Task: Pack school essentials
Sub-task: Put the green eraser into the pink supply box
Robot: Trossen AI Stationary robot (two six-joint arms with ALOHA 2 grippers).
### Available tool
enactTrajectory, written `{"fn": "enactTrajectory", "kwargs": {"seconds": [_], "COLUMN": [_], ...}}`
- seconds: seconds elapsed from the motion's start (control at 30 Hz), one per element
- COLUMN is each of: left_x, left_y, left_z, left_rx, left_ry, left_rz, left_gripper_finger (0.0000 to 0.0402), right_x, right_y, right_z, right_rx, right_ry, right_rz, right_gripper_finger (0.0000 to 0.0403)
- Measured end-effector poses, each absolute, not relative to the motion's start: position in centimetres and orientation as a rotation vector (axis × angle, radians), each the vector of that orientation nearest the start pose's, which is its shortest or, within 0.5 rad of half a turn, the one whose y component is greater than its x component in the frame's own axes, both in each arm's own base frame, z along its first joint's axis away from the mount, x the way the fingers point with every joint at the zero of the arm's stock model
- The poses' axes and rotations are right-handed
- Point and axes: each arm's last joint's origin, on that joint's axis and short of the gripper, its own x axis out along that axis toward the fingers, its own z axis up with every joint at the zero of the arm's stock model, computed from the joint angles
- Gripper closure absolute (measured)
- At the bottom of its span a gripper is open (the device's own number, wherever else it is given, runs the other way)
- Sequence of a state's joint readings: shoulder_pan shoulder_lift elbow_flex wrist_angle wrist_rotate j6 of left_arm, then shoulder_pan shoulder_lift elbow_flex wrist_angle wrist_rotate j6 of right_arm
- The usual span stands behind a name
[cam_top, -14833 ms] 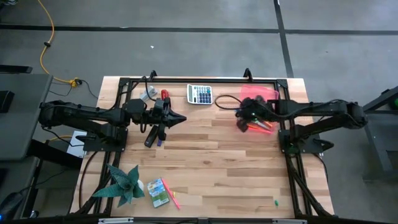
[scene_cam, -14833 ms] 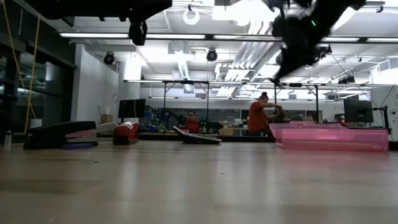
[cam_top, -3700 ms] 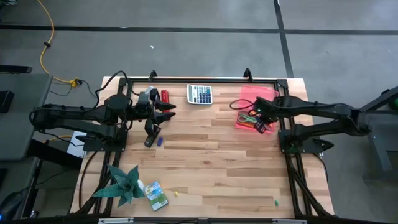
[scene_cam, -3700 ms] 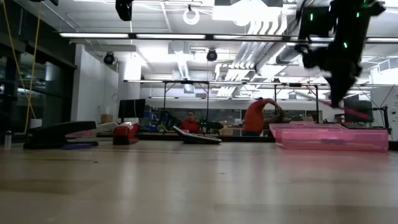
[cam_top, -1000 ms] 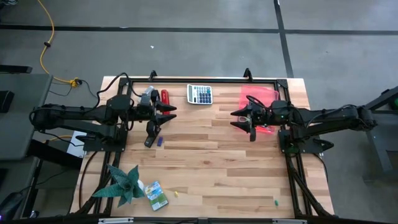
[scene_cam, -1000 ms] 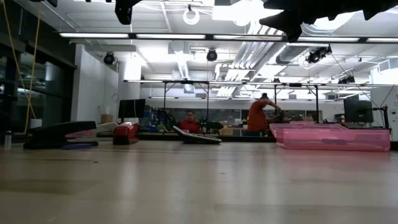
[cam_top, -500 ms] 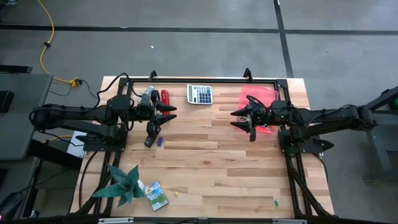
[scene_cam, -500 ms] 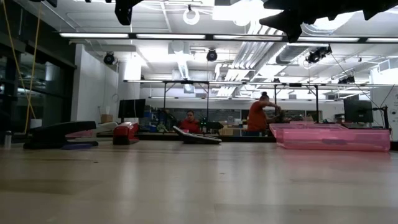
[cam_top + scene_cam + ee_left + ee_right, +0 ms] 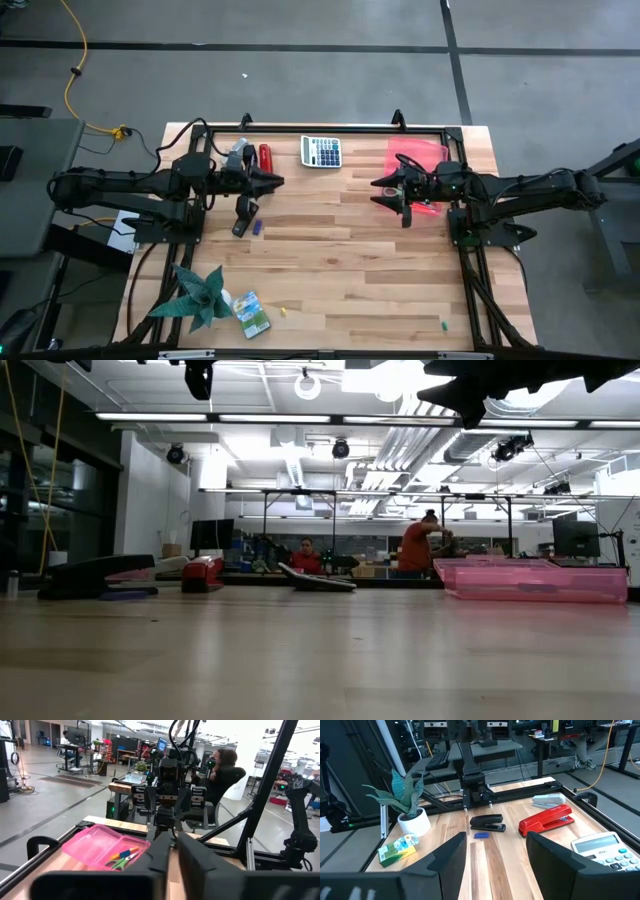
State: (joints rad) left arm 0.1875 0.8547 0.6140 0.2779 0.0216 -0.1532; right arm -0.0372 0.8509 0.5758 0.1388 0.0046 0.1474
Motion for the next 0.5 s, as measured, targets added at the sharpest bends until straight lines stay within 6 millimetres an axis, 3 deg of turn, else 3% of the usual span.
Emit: {"fn": "enactTrajectory", "kwargs": {"seconds": [0.17, 0.3, 0.5], "left_x": [19.2, 19.2, 19.2], "left_y": [3.7, 3.7, 3.7], "left_z": [30.6, 30.7, 30.6], "left_rx": [-0.150, -0.150, -0.169], "left_ry": [-0.053, -0.059, -0.060], "left_rz": [0.193, 0.202, 0.219], "left_gripper_finger": [0.0398, 0.0401, 0.0401], "right_x": [19.4, 19.3, 18.9], "right_y": [-0.7, -0.3, 3.5], "right_z": [28.0, 27.8, 25.9], "right_rx": [0.159, 0.309, 0.555], "right_ry": [0.133, 0.174, 0.677], "right_rz": [-0.047, -0.023, 0.031], "right_gripper_finger": [0.0204, 0.0204, 0.0204]}}
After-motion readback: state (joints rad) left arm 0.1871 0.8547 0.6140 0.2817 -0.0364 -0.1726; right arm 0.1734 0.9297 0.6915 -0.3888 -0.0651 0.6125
